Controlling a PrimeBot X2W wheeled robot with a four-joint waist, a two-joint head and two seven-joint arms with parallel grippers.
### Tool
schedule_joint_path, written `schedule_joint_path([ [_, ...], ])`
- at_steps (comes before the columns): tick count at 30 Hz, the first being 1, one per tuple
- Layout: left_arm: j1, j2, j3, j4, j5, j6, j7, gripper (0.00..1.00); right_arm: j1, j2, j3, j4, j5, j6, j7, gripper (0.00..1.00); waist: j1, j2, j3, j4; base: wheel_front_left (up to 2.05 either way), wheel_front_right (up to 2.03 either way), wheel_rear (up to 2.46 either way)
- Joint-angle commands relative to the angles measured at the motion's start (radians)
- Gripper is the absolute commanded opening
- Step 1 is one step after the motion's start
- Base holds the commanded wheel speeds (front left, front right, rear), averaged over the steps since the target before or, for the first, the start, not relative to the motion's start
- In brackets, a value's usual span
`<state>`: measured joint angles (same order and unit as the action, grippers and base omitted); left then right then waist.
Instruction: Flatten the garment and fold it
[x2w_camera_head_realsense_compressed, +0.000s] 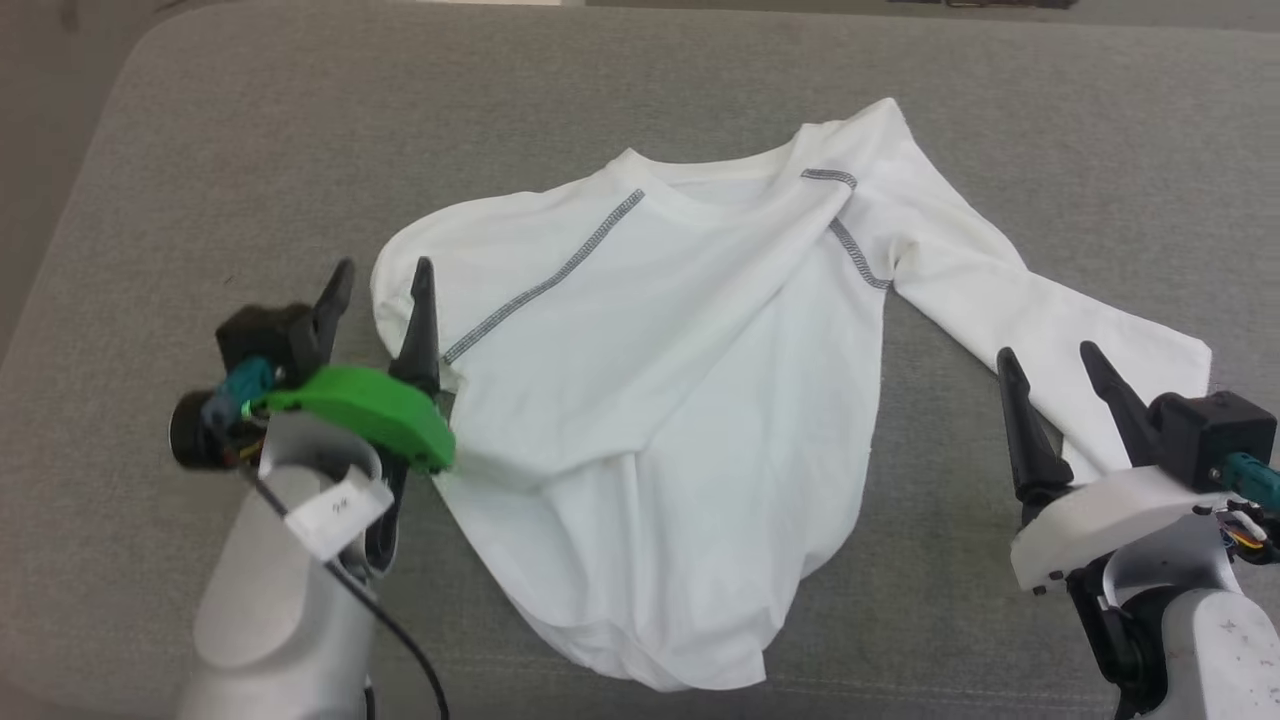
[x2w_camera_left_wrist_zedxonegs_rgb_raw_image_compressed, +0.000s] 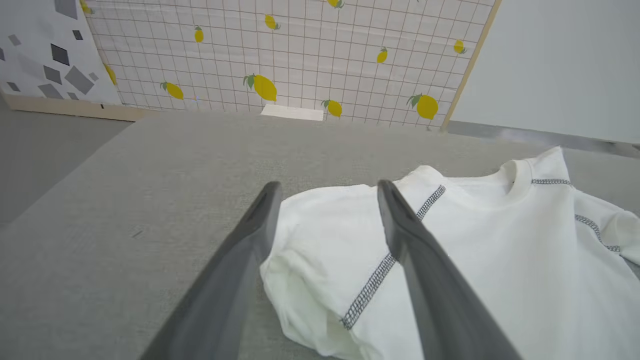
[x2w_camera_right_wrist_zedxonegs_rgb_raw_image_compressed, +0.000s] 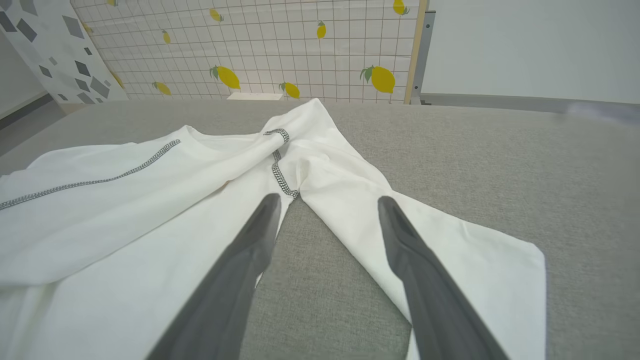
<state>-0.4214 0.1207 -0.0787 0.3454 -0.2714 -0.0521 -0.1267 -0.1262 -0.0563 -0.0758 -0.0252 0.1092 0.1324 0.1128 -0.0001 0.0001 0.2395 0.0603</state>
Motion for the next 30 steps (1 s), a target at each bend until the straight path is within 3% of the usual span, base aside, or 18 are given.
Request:
schedule_joint_path([
  [1,-0.058,0.015,-0.009,0.024,0.015,-0.003,0.028,1.0,0.008,0.004,0.003,-0.018,0.009,-0.002,-0.006,1.0,0.0001,-0.0001,0.013,-0.053,0.0,0.0,0.0],
  [9,-0.323,0.106,-0.061,0.265,0.076,-0.011,0.291,1.0,-0.022,0.006,0.059,-0.055,0.047,-0.002,-0.007,1.0,0.0001,-0.0001,0.096,-0.153,0.0,0.0,0.0],
  [16,-0.45,0.194,-0.088,0.404,0.113,-0.017,0.491,1.0,-0.044,0.006,0.097,-0.059,0.063,-0.002,-0.014,1.0,0.0001,-0.0001,0.159,-0.216,0.0,0.0,0.0],
  [26,-0.493,0.227,-0.085,0.488,0.066,-0.036,0.743,1.0,-0.055,0.006,0.102,-0.056,0.07,-0.002,-0.028,1.0,0.0001,-0.0001,0.201,-0.242,0.0,0.0,0.0],
  [28,-0.489,0.226,-0.084,0.495,0.043,-0.046,0.813,0.0,-0.056,0.006,0.101,-0.055,0.07,-0.002,-0.028,1.0,0.0001,-0.0001,0.202,-0.24,0.0,0.0,0.0],
  [30,-0.489,0.234,-0.085,0.475,0.029,-0.055,0.842,0.0,-0.059,0.006,0.101,-0.056,0.072,-0.002,-0.028,1.0,0.0001,-0.0001,0.205,-0.236,0.0,0.0,0.0],
])
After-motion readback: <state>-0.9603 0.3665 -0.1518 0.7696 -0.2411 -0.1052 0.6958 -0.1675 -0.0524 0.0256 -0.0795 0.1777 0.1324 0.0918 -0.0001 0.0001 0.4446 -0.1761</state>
